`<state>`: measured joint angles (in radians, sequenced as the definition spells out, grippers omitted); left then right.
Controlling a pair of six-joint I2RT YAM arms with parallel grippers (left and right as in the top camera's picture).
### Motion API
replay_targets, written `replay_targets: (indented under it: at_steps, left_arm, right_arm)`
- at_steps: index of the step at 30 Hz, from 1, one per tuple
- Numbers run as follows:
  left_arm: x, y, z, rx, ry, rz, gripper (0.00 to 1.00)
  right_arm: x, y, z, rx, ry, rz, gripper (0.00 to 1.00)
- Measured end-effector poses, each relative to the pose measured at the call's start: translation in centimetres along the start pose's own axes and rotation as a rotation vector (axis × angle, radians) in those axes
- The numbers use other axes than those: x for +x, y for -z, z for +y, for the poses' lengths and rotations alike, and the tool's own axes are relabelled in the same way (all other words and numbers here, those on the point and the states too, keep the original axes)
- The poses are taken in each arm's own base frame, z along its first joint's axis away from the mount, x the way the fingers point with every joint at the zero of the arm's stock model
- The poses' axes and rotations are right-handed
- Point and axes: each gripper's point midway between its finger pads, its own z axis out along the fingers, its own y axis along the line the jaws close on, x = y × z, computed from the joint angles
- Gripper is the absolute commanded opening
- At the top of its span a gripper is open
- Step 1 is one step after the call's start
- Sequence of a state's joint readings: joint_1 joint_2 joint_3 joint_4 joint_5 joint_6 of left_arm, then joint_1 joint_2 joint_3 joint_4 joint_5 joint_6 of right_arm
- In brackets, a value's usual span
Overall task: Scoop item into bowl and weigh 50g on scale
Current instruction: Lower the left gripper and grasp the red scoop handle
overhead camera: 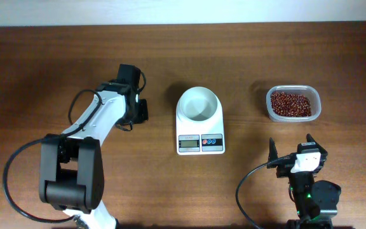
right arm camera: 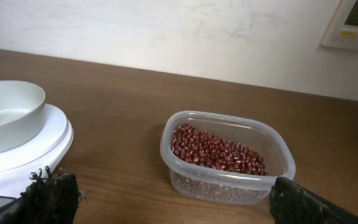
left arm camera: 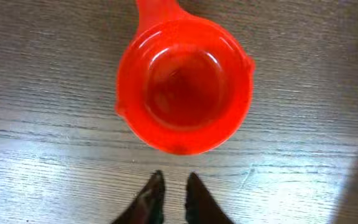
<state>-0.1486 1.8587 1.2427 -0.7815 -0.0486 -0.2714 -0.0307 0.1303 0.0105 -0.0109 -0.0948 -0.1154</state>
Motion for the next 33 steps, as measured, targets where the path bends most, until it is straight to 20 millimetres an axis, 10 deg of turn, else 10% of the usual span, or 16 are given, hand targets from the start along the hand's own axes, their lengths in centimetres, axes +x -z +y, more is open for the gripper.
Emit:
replay_targets:
  at_steps: [13, 19, 25, 33]
  left_arm:
    - [-5.5, 0.8, -3.6, 0.100, -0.011, -0.247, 0.00]
    - [-13.9, 6.9, -4.9, 0.125, -0.173, -0.549, 0.00]
    - [-13.4, -1.4, -3.4, 0.030, -0.221, -0.427, 0.00]
    - [-12.3, -4.9, 0.8, -0.022, -0.161, -0.326, 0.00]
  right_arm:
    - [0.1, 0.0, 0.0, -0.001, 0.000, 0.004, 0.99]
    - [0.1, 0.0, 0.0, -0.001, 0.000, 0.004, 0.99]
    - [0.1, 0.0, 0.0, -0.001, 0.000, 0.004, 0.99]
    - [0.1, 0.0, 0.0, -0.001, 0.000, 0.004, 0.99]
